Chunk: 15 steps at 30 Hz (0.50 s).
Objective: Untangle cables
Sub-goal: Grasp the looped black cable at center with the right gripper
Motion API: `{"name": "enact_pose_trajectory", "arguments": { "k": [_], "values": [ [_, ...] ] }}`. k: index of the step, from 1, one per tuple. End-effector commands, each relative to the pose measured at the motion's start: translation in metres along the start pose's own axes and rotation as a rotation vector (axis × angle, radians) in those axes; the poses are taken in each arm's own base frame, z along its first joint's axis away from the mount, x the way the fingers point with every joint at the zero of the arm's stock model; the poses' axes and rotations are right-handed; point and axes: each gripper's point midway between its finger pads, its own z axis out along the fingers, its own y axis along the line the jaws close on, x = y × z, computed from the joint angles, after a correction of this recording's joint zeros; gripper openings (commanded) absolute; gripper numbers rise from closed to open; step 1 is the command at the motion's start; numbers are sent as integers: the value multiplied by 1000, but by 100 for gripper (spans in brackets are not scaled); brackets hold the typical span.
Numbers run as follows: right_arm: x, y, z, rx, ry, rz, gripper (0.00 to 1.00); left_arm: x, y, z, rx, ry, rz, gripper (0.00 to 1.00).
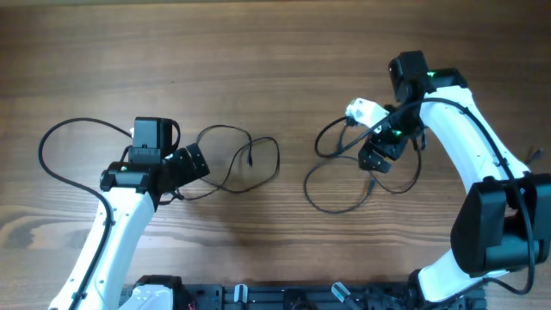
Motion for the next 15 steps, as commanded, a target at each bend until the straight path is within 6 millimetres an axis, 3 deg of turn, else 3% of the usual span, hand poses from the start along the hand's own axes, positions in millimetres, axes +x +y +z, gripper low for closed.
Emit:
{"name": "enact_pose_trajectory", "arguments": {
  "k": [1,7,13,15],
  "values": [
    [-25,38,-1,-198,-175,-99,100,-1,1,0,1,-2,3,100],
    [-22,38,5,-222,-141,173,100,-1,1,0,1,-2,3,100],
    [-3,35,59,-188,-151,229,100,-1,1,0,1,-2,3,100],
    [10,20,74,-97,-104,322,100,-1,1,0,1,-2,3,100]
  ]
}}
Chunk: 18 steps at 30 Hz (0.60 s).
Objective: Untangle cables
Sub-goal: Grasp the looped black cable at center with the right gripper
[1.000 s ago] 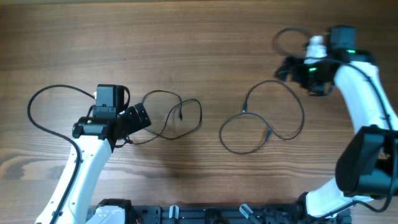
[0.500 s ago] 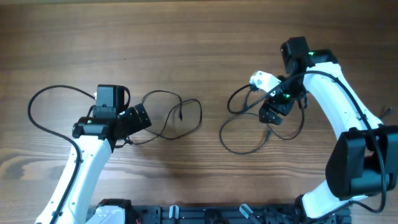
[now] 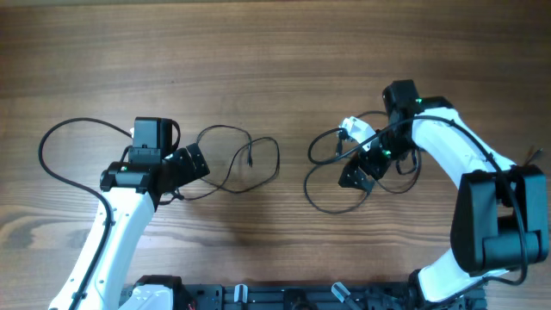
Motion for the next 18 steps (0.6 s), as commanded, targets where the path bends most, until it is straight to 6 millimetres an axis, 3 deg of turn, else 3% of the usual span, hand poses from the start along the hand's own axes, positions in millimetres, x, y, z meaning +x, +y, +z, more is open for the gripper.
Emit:
{"name": "enact_pose_trajectory", "arguments": {
  "k": [1,2,3,4,5,6,12,16,17,18],
  "values": [
    [18,-22,14,114,52,160,100,-1,1,0,1,-2,3,100],
    [23,-34,14,182,72,205,100,-1,1,0,1,-2,3,100],
    [26,-43,13,230,87,201,92,-1,1,0,1,-2,3,100],
    [28,-47,12,255,97,193,77,-1,1,0,1,-2,3,100],
    [28,-54,10,292,100,186,57,-1,1,0,1,-2,3,100],
    [27,-63,7,339,101,180,4,-1,1,0,1,-2,3,100],
    [9,-112,-15,599,17,263,5,-1,1,0,1,-2,3,100],
    [4,-152,-50,869,-13,303,4,-2,0,0,3,-6,3,100],
    [1,-155,-52,884,-28,301,17,-3,0,0,4,-8,3,100],
    [-3,-157,-54,894,-54,316,67,-3,0,0,4,-9,3,100]
  ]
}}
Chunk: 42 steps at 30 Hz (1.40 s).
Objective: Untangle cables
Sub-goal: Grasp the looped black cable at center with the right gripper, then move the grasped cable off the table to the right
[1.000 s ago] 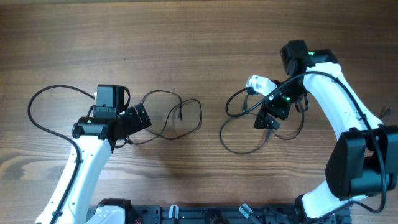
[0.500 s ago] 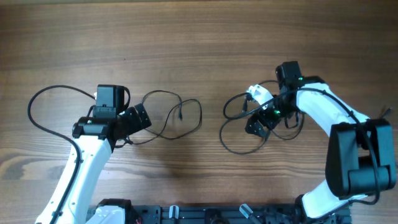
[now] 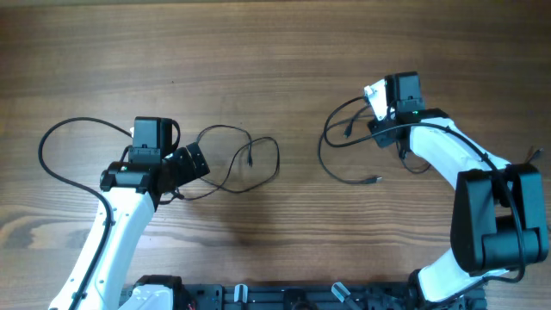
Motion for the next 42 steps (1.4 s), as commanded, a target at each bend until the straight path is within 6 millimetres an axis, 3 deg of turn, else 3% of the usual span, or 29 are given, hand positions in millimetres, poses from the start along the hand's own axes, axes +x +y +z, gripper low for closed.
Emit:
{"name": "enact_pose_trajectory", "arguments": {
  "k": [1,5,7,10,11,12,14,17,19,22,24,26,29,31,32,33,34,35,38,40,42],
  "values": [
    [-1,-15,2,80,4,42,4,-1,1,0,1,-3,3,100],
    [-38,-49,-13,136,-97,153,4,-1,1,0,1,-3,3,100],
    [-37,-58,-13,149,-99,163,4,-1,1,0,1,-3,3,100],
    [-16,-92,-11,197,-68,240,4,-1,1,0,1,-3,3,100],
    [-9,-106,-10,218,-66,291,4,-1,1,0,1,-3,3,100],
    [4,-142,-15,270,-82,469,4,-1,1,0,1,-3,3,100],
    [3,-186,-34,281,-165,631,4,-1,1,0,1,-2,3,100],
    [-21,-256,-98,284,-400,708,4,-1,0,0,6,0,3,100],
    [-20,-324,-170,370,-586,799,4,0,-2,0,18,5,3,100],
    [8,-396,-252,480,-793,937,4,0,-2,0,17,6,3,100],
    [38,-426,-286,488,-922,1058,4,0,-2,0,18,5,3,100],
    [85,-450,-309,501,-1000,1193,4,0,-2,0,18,6,3,100],
    [119,-459,-314,547,-985,1244,4,1,-7,0,46,13,3,100],
    [130,-456,-305,541,-947,1278,4,1,-11,0,68,16,3,100],
    [134,-451,-295,521,-909,1307,20,2,-12,0,70,19,3,100],
    [137,-446,-286,496,-873,1335,60,3,-12,0,74,26,3,100],
    [140,-441,-278,477,-840,1357,85,4,-13,0,79,29,3,100],
    [144,-433,-267,446,-791,1388,100,4,-14,-1,85,32,3,100],
    [156,-408,-239,363,-653,1501,100,5,-14,-1,84,34,3,100],
    [188,-387,-220,376,-521,1800,100,7,-13,-1,80,41,3,100],
    [228,-350,-204,445,-322,2156,100,8,-12,-1,76,48,3,100]
  ]
}}
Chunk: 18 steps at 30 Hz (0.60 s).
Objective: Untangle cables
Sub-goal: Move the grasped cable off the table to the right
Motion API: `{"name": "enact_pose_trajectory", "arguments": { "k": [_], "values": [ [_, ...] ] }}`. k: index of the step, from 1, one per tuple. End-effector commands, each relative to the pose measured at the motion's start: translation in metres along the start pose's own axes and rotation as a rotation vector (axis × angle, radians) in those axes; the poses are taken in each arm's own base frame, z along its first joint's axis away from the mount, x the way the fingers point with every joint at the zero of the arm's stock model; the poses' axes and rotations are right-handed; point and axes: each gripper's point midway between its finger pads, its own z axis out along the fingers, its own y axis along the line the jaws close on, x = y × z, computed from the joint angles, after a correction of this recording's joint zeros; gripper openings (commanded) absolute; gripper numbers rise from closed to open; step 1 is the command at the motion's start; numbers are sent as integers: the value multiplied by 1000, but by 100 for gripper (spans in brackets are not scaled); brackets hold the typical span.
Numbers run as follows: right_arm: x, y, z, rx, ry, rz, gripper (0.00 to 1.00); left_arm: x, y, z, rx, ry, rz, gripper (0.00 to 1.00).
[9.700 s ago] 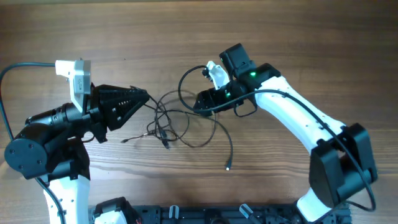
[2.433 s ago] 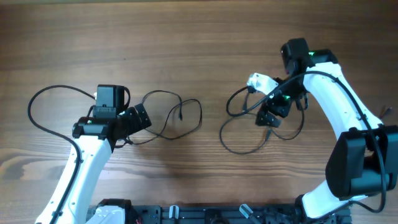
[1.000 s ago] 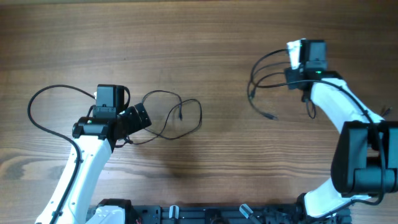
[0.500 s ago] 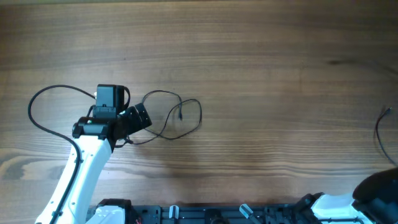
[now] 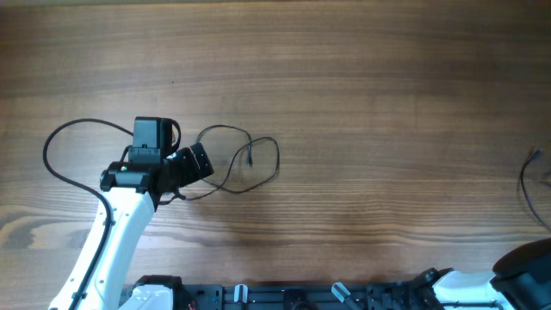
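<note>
A thin black cable (image 5: 258,172) lies on the wooden table at the left, looping out to the left of my left arm and in a smaller tangle of loops to its right. My left gripper (image 5: 200,160) sits low where those right-hand loops begin, and its fingers look closed on the cable. A short arc of a second black cable (image 5: 526,185) shows at the far right edge. The rest of that cable, its white plug and my right gripper are out of view.
The white left arm (image 5: 112,232) runs from the front edge up to the gripper. Only the right arm's base (image 5: 516,271) shows, at the bottom right corner. A dark rail (image 5: 284,297) lines the table's front edge.
The right arm, gripper and the cable with the white plug have gone from the centre-right of the table. Only an arc of cable shows at the right edge. The left gripper barely shifted.
At first my right gripper was in a loose tangle with a white plug at centre right. It then sat lower left in the tangle, then further back with the plug and tighter loops. Now it is out of view with that cable. The left arm stayed put.
</note>
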Motion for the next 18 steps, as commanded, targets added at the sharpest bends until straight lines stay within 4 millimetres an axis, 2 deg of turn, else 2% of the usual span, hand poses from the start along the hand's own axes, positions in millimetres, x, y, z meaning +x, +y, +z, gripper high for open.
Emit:
{"name": "enact_pose_trajectory", "arguments": {
  "k": [1,4,7,9,11,12,15,16,17,18],
  "values": [
    [29,-57,-6,304,22,415,100,1,1,0,4,9,3,100],
    [70,-80,-20,458,136,555,100,2,1,0,3,11,4,100],
    [103,-95,-39,572,260,561,100,2,1,0,2,10,4,100],
    [119,-102,-50,618,345,489,100,2,1,0,2,10,4,100],
    [136,-109,-57,658,411,445,100,2,1,0,2,11,4,100],
    [156,-117,-57,698,469,432,99,2,1,0,2,10,4,100],
    [200,-142,-54,805,528,506,99,2,1,0,2,13,3,100],
    [221,-157,-47,839,532,548,93,3,1,0,1,14,3,100],
    [230,-164,-35,818,525,538,82,3,1,0,1,14,3,100],
    [236,-171,-22,777,515,501,64,3,1,0,1,14,3,100]
  ]
}}
